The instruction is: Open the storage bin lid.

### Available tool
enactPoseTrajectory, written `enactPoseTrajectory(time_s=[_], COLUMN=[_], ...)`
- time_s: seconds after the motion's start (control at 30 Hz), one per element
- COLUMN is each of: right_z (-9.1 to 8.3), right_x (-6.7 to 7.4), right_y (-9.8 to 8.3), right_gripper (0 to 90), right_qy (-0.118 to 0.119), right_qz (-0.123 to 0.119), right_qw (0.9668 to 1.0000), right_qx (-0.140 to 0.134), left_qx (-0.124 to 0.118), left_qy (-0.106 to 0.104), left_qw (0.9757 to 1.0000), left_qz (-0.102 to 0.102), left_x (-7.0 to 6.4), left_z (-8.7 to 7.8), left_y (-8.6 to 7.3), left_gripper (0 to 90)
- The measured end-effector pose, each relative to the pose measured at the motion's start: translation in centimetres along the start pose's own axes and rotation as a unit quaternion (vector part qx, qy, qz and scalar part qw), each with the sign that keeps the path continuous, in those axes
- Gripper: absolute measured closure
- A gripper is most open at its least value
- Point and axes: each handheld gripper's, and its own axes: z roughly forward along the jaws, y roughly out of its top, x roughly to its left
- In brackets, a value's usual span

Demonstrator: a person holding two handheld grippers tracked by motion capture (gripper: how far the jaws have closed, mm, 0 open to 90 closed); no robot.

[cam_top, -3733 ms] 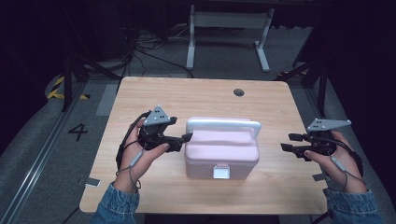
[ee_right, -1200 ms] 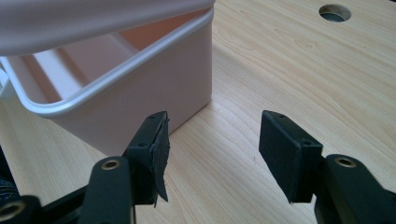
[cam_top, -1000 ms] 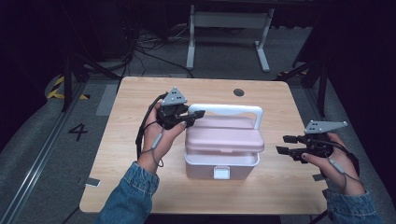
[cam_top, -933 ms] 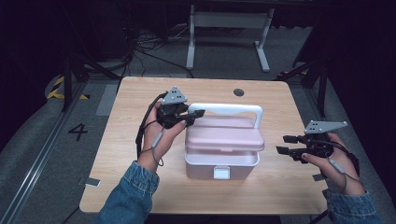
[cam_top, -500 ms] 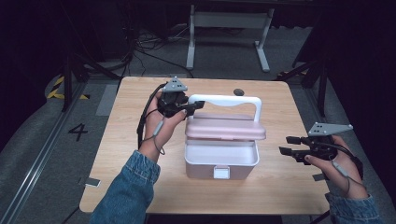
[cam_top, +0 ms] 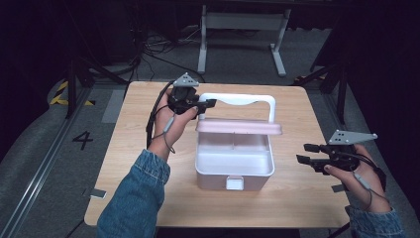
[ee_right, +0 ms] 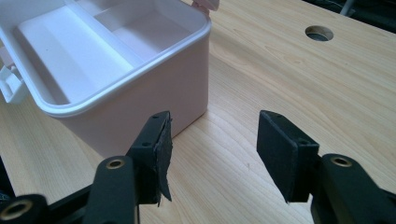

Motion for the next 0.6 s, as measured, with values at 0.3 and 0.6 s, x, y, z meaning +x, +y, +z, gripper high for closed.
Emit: enactPoseTrajectory(time_s=[0.3, 0.6], right_z=[0.1, 0.1], right_x=[0.7, 1.9], right_y=[0.7, 2.5], right_gripper=[52.2, 62.4], right_qy=[0.003, -0.004], right_qz=[-0.012, -0.024], right_qw=[0.9998, 0.9971], right_qx=[-0.016, -0.071], left_qx=[-0.003, 0.0], left_qy=[0.003, 0.003], left_qw=[1.0, 0.9999], left_qz=[-0.005, -0.016], left_x=[0.7, 1.3], left_z=[0.7, 1.0], left_y=[0.3, 0.5], left_gripper=[73.1, 73.1])
